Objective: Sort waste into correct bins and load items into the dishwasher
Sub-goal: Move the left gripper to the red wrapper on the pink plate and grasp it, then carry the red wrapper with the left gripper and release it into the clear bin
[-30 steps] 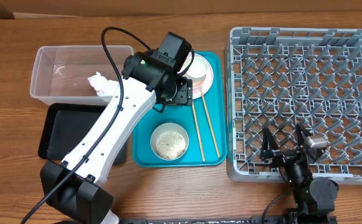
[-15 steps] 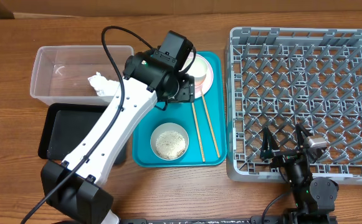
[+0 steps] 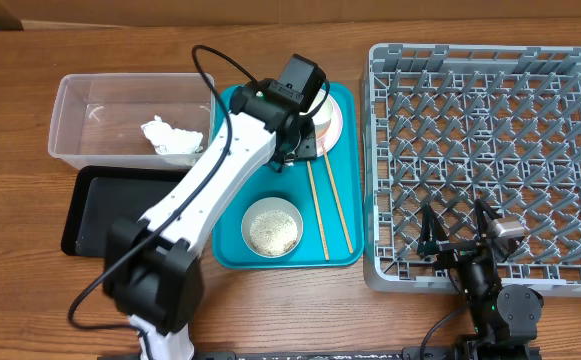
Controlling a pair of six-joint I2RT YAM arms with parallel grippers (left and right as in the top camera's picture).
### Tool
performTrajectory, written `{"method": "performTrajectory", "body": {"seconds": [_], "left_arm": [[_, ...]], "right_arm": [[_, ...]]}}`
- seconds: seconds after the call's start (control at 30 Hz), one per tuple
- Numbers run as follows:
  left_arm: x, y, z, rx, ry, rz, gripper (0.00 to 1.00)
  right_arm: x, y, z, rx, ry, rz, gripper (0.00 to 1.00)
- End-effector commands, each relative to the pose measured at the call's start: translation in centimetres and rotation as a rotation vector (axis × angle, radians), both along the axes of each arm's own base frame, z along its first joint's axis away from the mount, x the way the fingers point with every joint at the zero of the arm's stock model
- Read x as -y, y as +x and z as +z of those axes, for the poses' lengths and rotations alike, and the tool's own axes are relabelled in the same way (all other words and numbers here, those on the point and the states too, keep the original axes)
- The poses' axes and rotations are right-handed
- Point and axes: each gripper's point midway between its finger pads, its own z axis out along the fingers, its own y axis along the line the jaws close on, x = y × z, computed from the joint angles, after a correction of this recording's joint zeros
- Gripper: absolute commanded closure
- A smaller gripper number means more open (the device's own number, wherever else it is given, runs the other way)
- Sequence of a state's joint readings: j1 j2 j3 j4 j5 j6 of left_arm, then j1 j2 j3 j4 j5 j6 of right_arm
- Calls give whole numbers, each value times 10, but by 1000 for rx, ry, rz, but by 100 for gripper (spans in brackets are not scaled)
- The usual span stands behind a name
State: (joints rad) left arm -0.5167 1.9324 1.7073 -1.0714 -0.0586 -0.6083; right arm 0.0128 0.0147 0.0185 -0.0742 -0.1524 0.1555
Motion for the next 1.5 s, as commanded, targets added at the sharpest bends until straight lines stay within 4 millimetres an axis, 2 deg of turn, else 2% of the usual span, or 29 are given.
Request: {"method": "performTrajectory", "body": {"seconds": [0.0,0.17,0.23,0.37,0.5,0.57,0.7,0.8,1.0,1.07,1.13,1.27,1.47], "left_arm": [[-16,14,-22,-25,38,65,45],[-33,20,-48,-85,58,112,45],[-33,24,-59,-94,56,113,46],[-18,28,-70,-106,1,35,63],[-18,31,-69,-93,2,32,77],[-19,31,-69,-93,7,32,94],[-23,30,-61,-103,-4,41,96],[-31,34,-37,-94,-36,42,96],[-68,50,46,36,-88,93,96],[-87,53,71,94,-76,109,96],[-116,52,86,130,-31,169,96],[-166,46,91,119,24,278,96],[-227,45,63,58,74,409,96]], "right_arm": [[1,0,-1,8,-5,-4,0],[1,0,-1,8,-5,-4,0],[1,0,-1,8,-5,-4,0],[1,0,-1,8,-5,-4,0],[1,0,-1,8,-5,-4,0],[1,0,-1,8,-5,-4,0],[1,0,-1,8,-5,-4,0],[1,0,-1,8,-5,-4,0],[1,0,-1,8,-5,-4,0],[1,0,-1,8,-5,-4,0],[1,0,-1,8,-5,-4,0],[1,0,-1,8,-5,-4,0],[1,0,-1,8,-5,-4,0]]}}
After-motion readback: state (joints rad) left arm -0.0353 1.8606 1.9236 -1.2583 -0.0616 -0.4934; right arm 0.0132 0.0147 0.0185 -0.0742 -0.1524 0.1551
